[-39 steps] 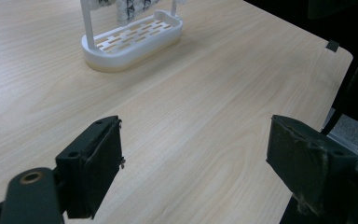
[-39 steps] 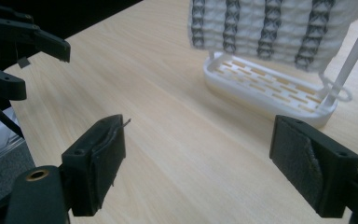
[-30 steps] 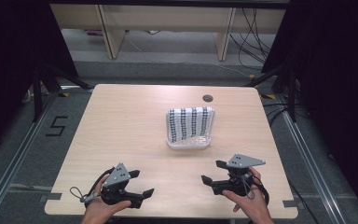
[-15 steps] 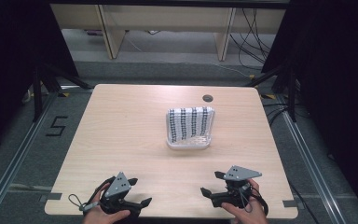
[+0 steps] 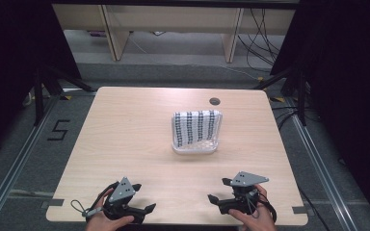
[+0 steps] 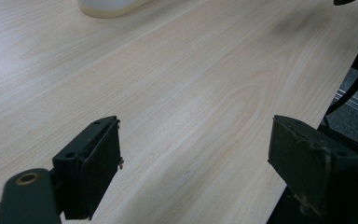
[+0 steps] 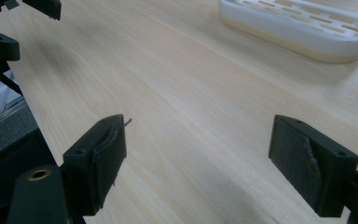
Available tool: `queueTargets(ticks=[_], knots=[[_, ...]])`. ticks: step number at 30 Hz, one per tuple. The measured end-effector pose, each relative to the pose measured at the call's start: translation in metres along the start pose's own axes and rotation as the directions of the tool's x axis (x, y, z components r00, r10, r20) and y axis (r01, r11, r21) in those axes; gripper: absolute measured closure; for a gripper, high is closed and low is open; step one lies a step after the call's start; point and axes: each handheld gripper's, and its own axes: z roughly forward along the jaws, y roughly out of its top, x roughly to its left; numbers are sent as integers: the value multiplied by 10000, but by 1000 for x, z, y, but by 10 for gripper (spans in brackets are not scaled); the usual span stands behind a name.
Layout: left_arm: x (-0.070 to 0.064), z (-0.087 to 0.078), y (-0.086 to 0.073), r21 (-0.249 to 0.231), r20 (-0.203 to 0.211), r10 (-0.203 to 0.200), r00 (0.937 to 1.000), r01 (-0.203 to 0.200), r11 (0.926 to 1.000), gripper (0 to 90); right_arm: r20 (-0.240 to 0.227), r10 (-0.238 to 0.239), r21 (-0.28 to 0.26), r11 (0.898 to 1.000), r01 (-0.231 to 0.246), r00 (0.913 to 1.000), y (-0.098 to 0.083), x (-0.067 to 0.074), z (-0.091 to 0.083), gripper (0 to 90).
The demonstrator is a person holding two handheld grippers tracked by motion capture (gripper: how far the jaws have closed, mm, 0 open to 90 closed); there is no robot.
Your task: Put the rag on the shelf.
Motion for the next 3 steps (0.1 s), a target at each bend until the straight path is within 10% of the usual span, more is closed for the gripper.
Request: queueTargets(ticks=[3], knots=[[3,1,-1,-135,34,-213,9998,214,9997,162,-79,323,110,9994,-322,9994,-1,1,0,201]])
